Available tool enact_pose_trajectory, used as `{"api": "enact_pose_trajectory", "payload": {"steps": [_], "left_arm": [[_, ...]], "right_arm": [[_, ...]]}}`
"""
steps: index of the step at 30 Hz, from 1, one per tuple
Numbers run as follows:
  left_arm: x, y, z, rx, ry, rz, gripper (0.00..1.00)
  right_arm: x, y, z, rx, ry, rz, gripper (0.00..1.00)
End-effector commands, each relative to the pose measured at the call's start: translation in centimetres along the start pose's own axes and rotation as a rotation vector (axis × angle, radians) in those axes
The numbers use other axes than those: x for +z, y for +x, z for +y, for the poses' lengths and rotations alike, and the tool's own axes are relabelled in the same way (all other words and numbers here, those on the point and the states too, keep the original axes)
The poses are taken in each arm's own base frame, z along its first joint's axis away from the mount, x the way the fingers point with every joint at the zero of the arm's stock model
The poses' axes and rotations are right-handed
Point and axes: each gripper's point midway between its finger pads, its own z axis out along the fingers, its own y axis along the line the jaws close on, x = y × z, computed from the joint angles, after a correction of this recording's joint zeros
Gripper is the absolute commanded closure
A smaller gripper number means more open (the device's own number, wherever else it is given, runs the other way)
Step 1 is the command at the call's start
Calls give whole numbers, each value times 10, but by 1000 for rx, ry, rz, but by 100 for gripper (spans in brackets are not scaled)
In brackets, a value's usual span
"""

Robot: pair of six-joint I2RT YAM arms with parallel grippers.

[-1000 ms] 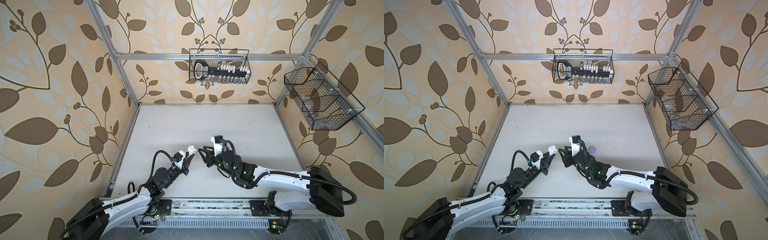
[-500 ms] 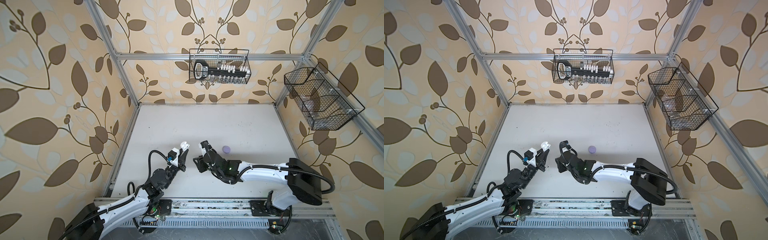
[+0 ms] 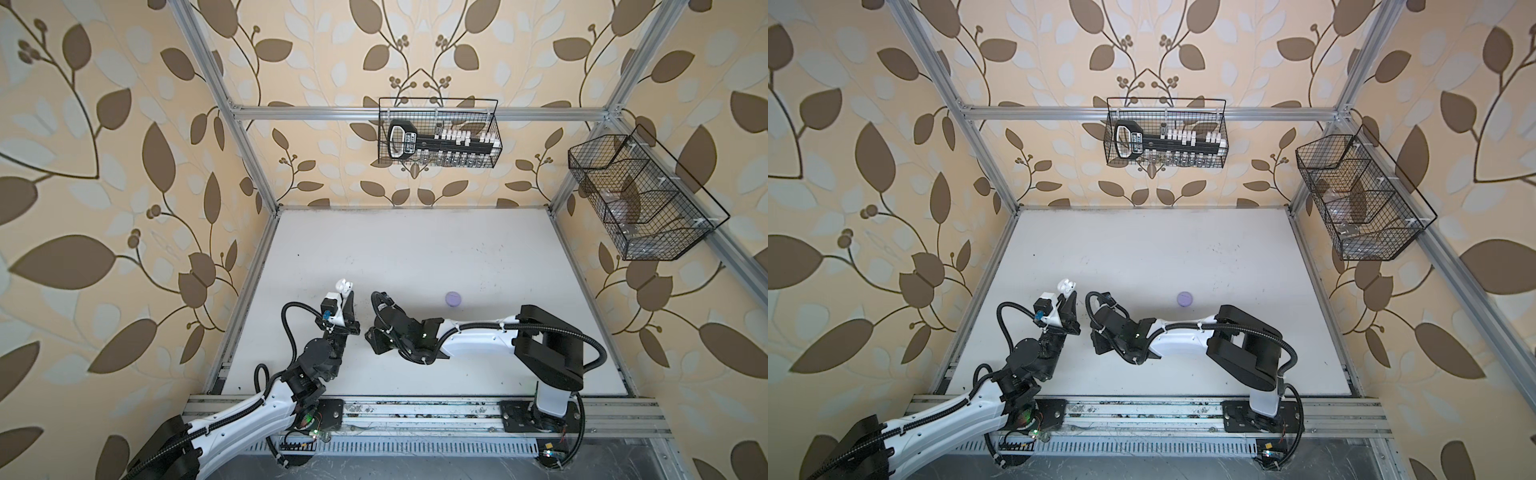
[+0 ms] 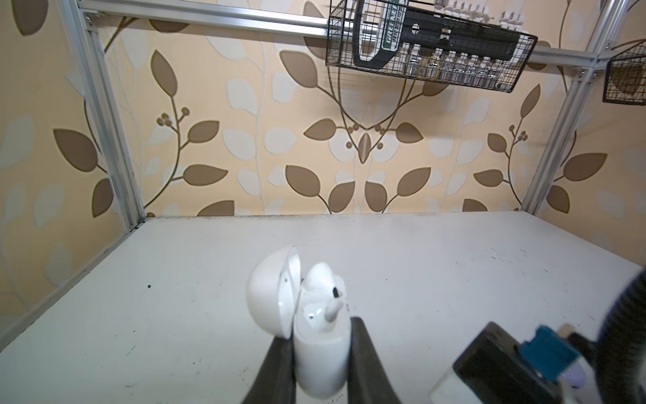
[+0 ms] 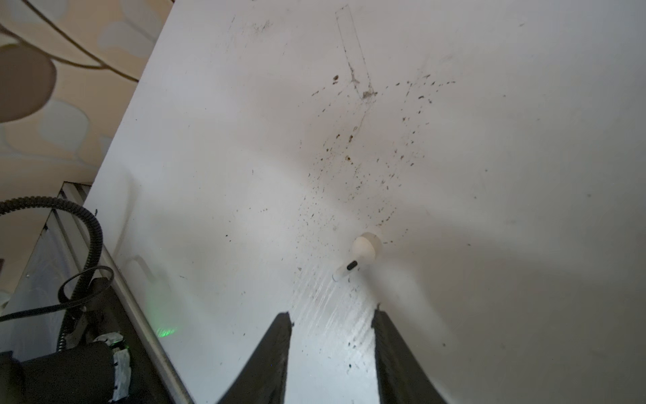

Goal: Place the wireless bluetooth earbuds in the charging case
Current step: 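Move the right gripper over the second white stem earbud and lower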

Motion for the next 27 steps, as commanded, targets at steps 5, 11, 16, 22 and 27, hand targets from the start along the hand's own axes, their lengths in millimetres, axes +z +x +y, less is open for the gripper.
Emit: {"api": "enact_pose_trajectory", "payload": {"steps": [5,11,16,22,27], "left_arm": [[-3,10,16,-11,-69,7,100],[-3,11,15,-13,-68,9,100],[-4,11,15,-13,-67,8,100],[-3,11,16,-15,-71,8,100],[-4,10,17,-18,-74,7,100]], "right_arm": [[20,14,-13,74,29,76,65],[30,8,-14,87,24,83,68],[37,5,-14,83,33,87,68],[42,2,-19,84,52,91,71],[44,9,-26,68,79,114,72]]}}
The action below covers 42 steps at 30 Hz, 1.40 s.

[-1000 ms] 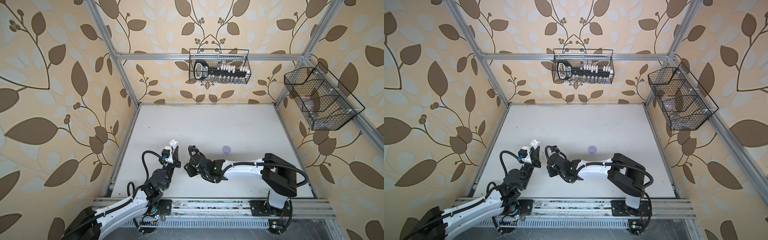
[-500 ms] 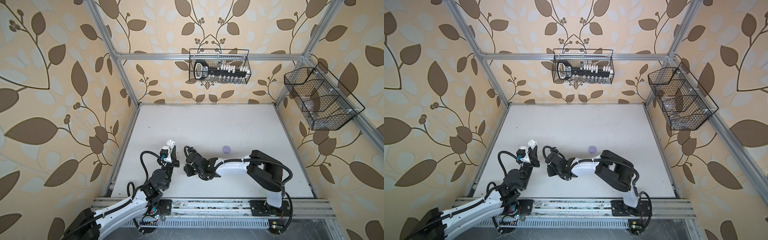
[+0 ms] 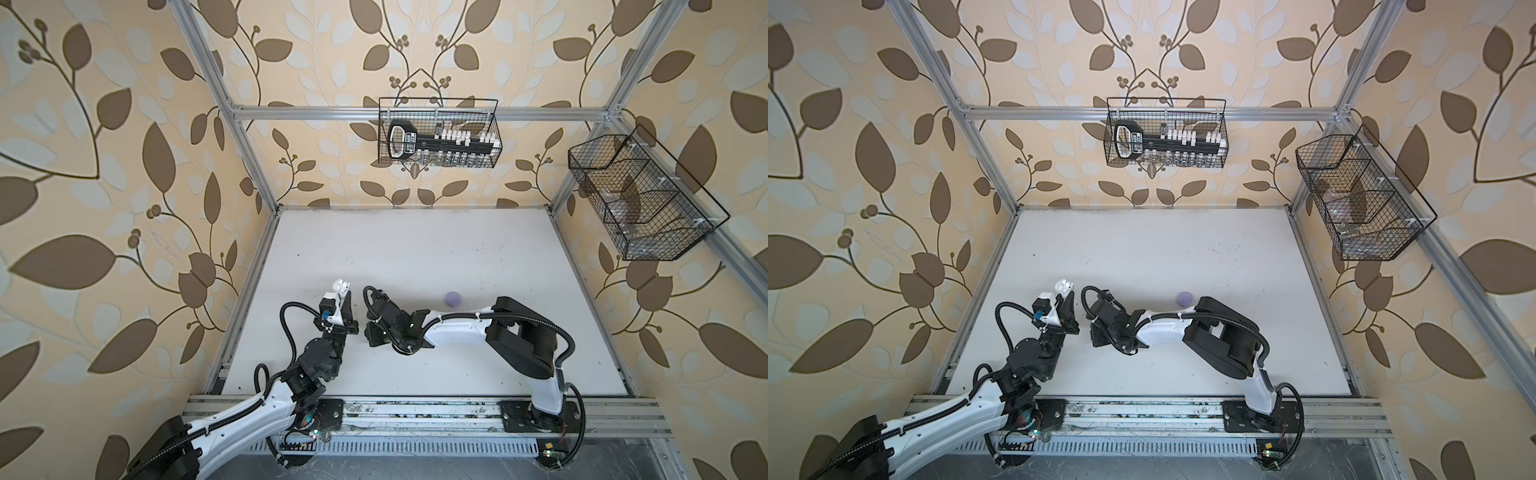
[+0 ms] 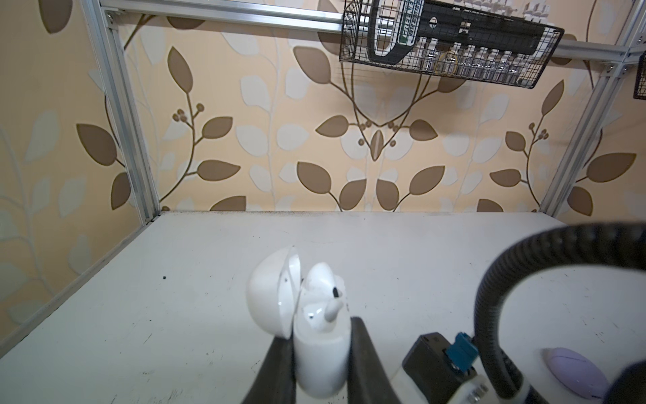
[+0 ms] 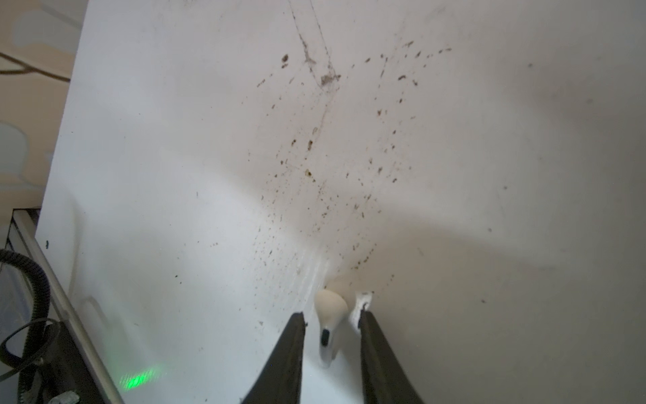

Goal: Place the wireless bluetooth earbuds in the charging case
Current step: 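Move the right gripper over the second white stem earbud and lower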

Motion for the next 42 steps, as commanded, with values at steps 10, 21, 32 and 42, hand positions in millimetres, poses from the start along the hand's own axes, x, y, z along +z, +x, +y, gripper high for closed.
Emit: {"api": "enact_pose_trajectory", "payload": {"steps": [10,21,32,42], "left_arm": [[-3,8,11,-19,-38,-2,100],[-3,8,12,-21,-44,-3,100],[-3,7,12,-23,-48,-5,100],[-3,9,9,-16,-29,3,100]], "right_arm": [[12,3,0,-44,43,37,72],[15,15,-14,-129,158,68,73],[19,20,-18,-161,185,82,77],[12,15,-25,-174,220,53,87]]}}
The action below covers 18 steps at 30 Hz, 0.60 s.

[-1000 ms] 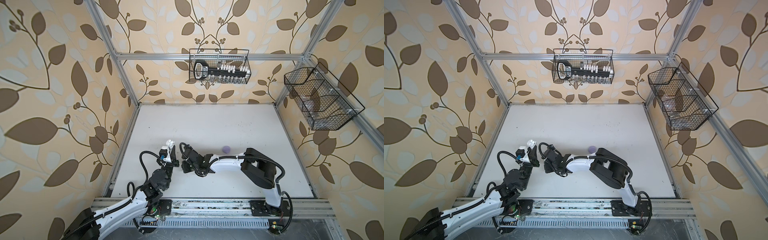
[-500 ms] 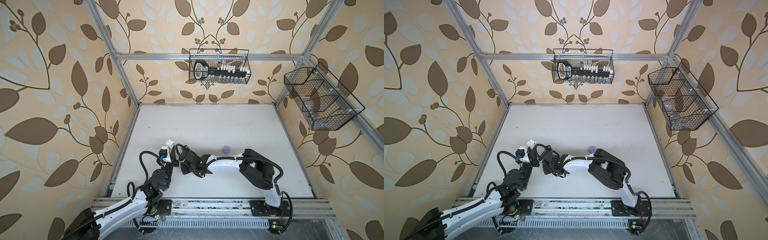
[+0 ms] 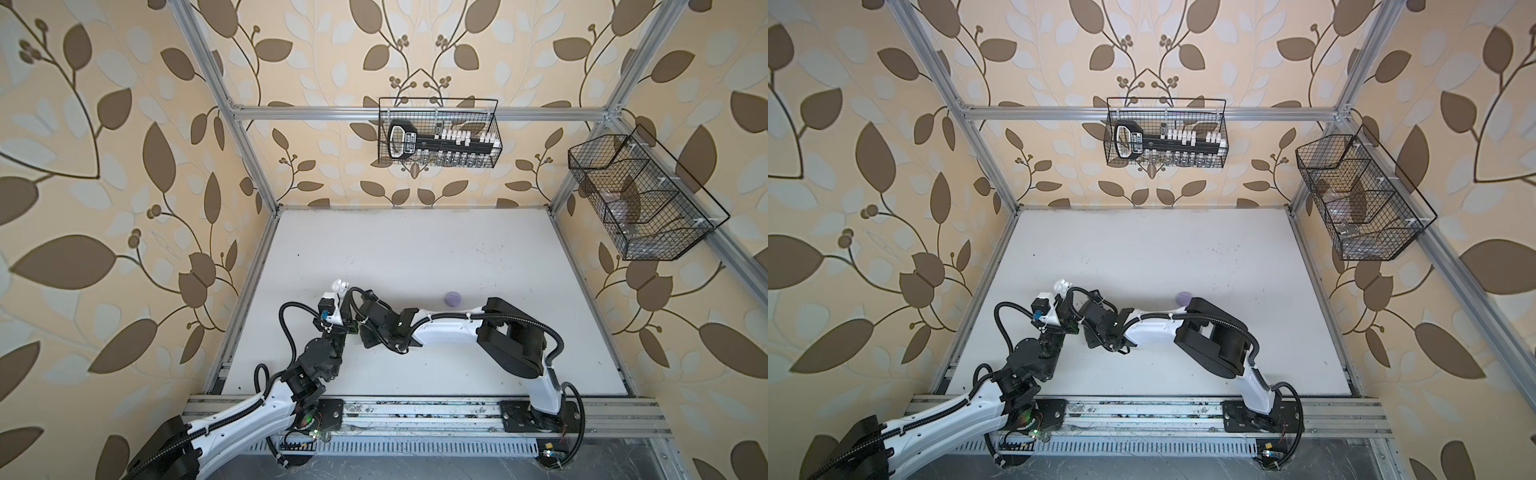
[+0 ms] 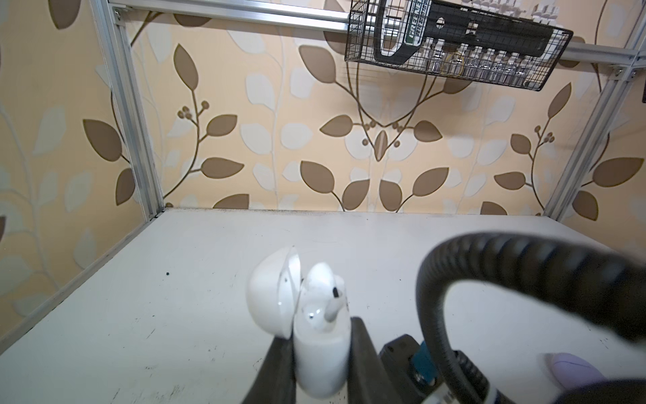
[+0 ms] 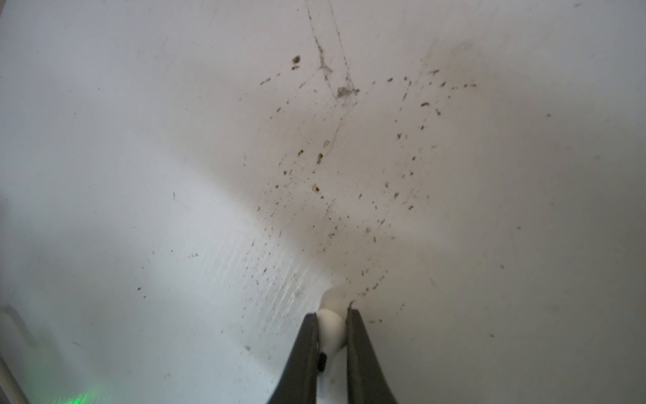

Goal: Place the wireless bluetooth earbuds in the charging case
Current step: 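Move the right gripper over the second white stem earbud and lower, then close the right gripper on the white stem earbud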

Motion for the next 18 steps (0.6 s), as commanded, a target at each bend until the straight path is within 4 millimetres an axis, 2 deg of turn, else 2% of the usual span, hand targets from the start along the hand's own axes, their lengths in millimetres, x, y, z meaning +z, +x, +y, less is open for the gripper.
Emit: {"api": "enact_pose_trajectory", "payload": {"steps": [1,8,18], "left_arm": [[-2,9,6,-3,-11,3,100],[-2,11,-8,2,65,15,100],[-5,14,-45,51,270,34,100]], "right_arm": [[3,23,-26,-32,110,54,87],[-19,18,-39,-18,138,8,88],[-53,41,-82,2,220,-16,88]]}}
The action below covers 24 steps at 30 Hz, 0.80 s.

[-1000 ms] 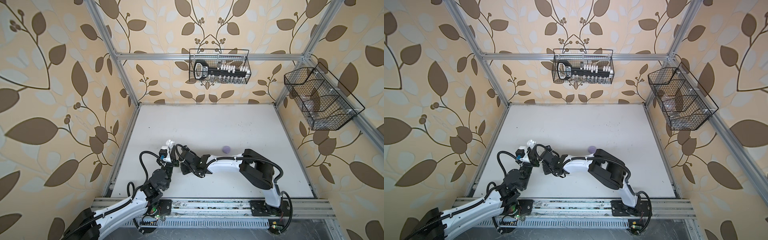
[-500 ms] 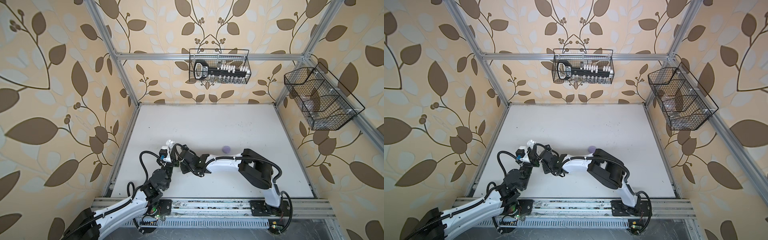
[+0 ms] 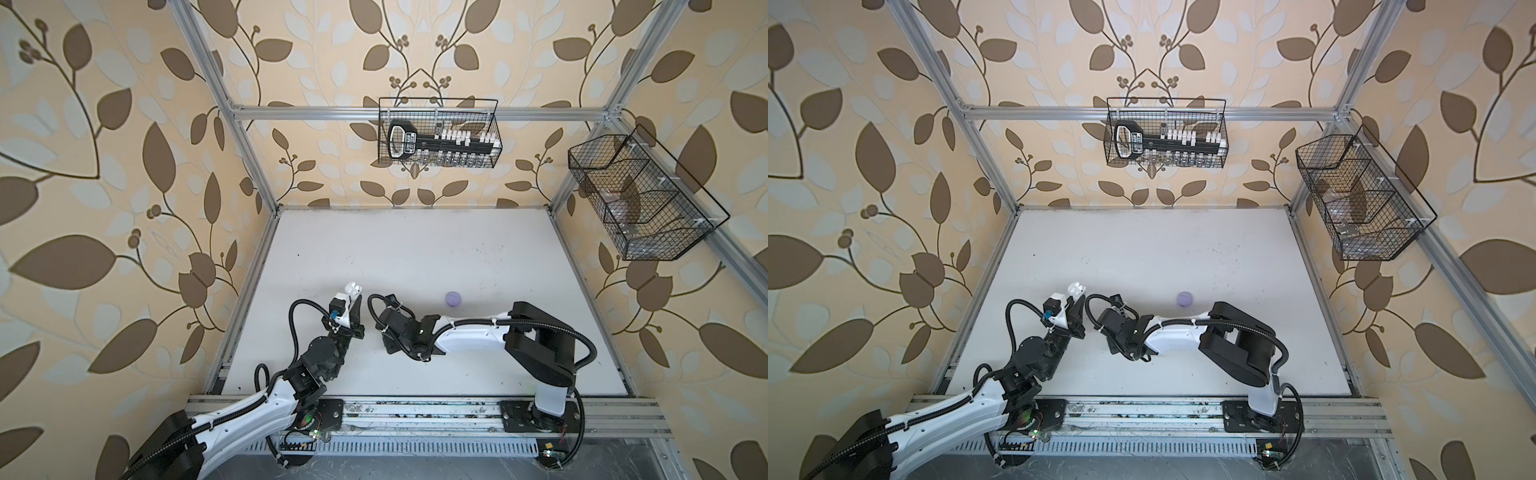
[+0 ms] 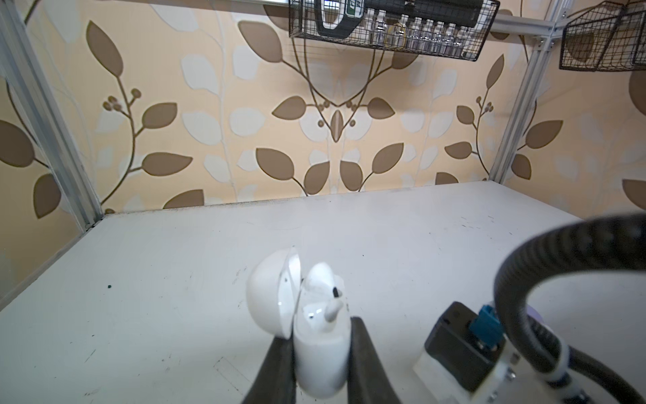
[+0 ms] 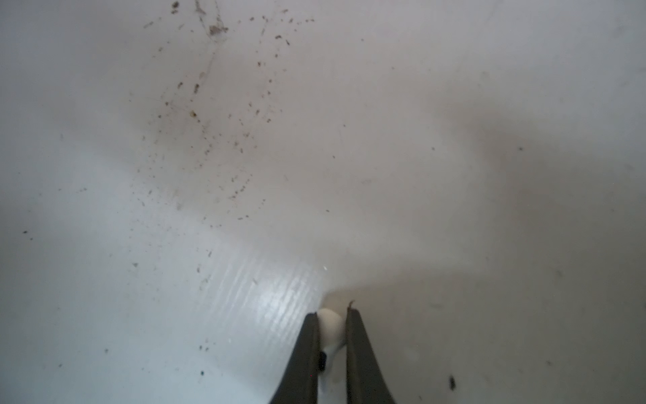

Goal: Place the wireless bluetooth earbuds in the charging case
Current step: 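Close the right gripper on the white stem earbud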

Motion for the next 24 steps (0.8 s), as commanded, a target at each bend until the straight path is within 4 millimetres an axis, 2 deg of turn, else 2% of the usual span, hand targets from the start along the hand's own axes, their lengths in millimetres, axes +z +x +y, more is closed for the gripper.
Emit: {"api": "enact_pose_trajectory", "payload": {"steps": [1,5,9,13,16,24], "left_arm": [[-2,-1,-17,26,111,-19,100],[-7,2,-51,88,308,4,100],[-13,4,-66,107,403,6,100],[-21,2,-84,92,512,1,100],[-22,4,-89,86,541,10,100],[-20,5,-85,81,521,13,100]], "right_arm": [[-10,11,-25,13,72,-1,88],[-23,16,-42,35,91,-13,88],[-29,19,-51,59,106,-13,87],[-27,26,-55,97,115,-6,87],[-22,30,-56,112,117,-4,85],[-19,32,-55,110,123,4,81]]}}
